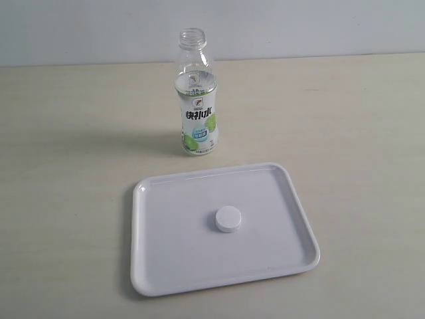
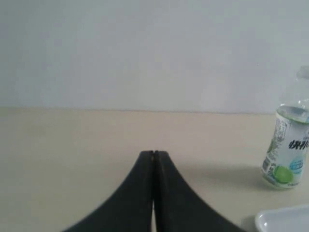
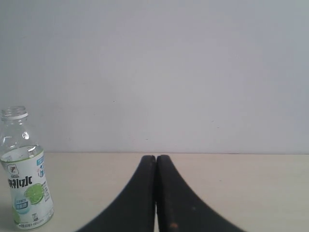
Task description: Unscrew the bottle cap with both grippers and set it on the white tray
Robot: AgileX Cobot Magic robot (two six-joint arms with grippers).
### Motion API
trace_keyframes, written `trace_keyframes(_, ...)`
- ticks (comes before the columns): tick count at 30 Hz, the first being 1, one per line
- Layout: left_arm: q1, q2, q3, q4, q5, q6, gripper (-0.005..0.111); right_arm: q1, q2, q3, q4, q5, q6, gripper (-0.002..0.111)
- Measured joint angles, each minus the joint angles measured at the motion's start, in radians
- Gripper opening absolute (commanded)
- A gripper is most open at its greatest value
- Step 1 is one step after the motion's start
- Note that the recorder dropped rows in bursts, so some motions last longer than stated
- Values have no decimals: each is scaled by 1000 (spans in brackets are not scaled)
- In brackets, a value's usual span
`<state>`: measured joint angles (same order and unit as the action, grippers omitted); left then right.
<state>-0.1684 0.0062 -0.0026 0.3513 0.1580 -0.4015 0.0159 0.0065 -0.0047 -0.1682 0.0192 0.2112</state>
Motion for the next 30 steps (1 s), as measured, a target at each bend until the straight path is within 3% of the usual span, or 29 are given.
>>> trace_keyframes(3, 51, 0, 0, -171, 9, 201, 0, 0, 0, 0, 0, 0, 0, 0)
trace_keyframes(7, 112, 0, 0, -235, 20, 233, 0, 0, 0, 0, 0, 0, 0, 0)
trace_keyframes(30, 116, 0, 0, -245, 28, 237, 0, 0, 0, 0, 0, 0, 0, 0)
